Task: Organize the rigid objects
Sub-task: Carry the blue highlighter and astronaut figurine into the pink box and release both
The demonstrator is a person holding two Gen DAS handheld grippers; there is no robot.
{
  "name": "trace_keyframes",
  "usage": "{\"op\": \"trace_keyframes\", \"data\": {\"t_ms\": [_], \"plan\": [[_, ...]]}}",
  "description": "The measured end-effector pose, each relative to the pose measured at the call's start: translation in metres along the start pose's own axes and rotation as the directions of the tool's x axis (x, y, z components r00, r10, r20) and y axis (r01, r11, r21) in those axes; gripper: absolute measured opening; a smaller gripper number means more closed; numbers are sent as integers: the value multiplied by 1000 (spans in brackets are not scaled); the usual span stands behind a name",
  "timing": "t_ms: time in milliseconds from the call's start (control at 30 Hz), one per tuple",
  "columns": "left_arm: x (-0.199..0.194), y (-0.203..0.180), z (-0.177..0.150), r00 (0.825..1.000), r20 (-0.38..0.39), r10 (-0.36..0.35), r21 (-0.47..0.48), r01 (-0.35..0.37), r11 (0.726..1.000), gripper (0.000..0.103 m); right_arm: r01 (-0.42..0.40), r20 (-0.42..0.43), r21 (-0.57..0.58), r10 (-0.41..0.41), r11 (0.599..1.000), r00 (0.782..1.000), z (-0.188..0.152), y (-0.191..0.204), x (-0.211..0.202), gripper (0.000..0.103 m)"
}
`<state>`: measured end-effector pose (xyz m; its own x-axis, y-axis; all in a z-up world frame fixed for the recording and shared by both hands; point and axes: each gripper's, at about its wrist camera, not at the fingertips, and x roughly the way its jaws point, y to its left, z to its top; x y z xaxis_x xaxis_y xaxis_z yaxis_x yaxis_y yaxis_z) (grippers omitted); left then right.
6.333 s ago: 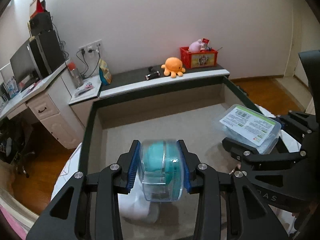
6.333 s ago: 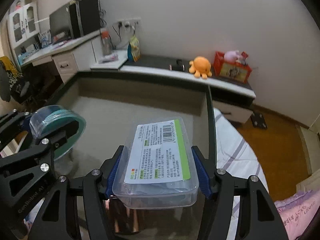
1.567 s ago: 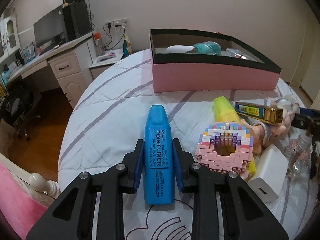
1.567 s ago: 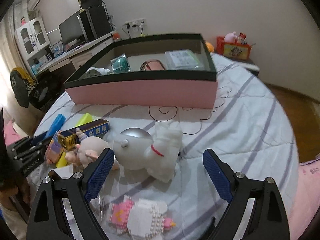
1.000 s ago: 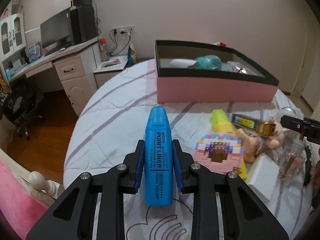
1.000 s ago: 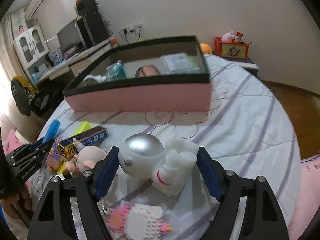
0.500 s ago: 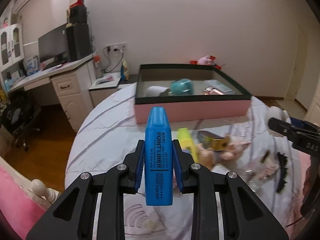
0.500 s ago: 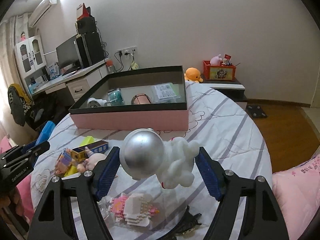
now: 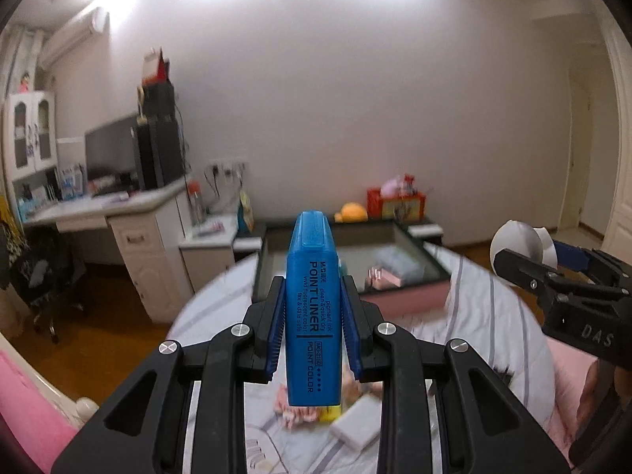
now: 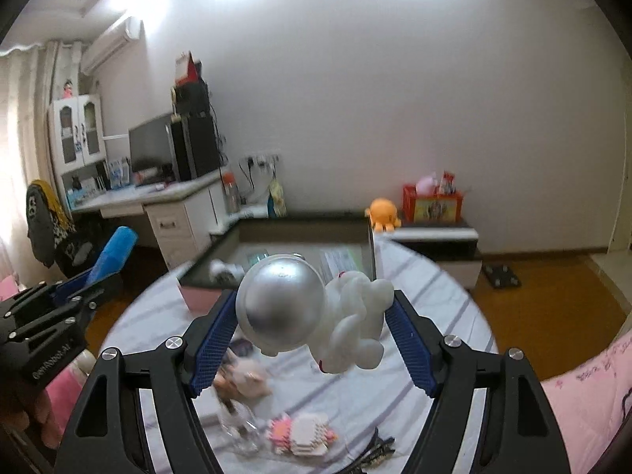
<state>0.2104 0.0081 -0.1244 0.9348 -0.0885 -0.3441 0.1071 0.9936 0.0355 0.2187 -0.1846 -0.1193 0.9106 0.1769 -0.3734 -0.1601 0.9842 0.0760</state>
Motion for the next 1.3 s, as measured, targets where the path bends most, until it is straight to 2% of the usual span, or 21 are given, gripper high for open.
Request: {"op": "trace_keyframes", "data": {"t_ms": [200, 367, 633, 833, 1033, 1167, 1300], "plan": [[-19, -2, 28, 995, 100, -1, -3, 2, 1000, 27, -11, 95, -18, 13, 1000, 995, 26, 13, -22, 77], [-25, -1, 46, 989, 150, -8, -2, 8, 1000, 27, -16, 121, -42, 21, 999, 992, 39, 21, -23, 77], [-2, -3, 56, 990, 141, 6, 18, -9, 1000, 27, -15, 113, -55, 21, 998, 993, 50, 21, -1, 77], [40, -7, 54, 997, 83, 3, 37, -6, 999, 27, -9, 56, -57, 12, 998, 998, 56, 13, 39, 77], [115, 1, 50, 1000, -21, -4, 46, 5, 999, 27, 6, -35, -73, -8, 997, 999, 57, 5, 100, 77], [166, 8, 41, 994, -112, -13, 43, 18, 999, 27, -2, -127, -91, -10, 996, 992, 48, 2, 147, 77], [210, 12, 26, 980, -199, -1, 49, 11, 999, 27, -8, -233, -107, -17, 994, 972, 36, 1, 191, 77]]}}
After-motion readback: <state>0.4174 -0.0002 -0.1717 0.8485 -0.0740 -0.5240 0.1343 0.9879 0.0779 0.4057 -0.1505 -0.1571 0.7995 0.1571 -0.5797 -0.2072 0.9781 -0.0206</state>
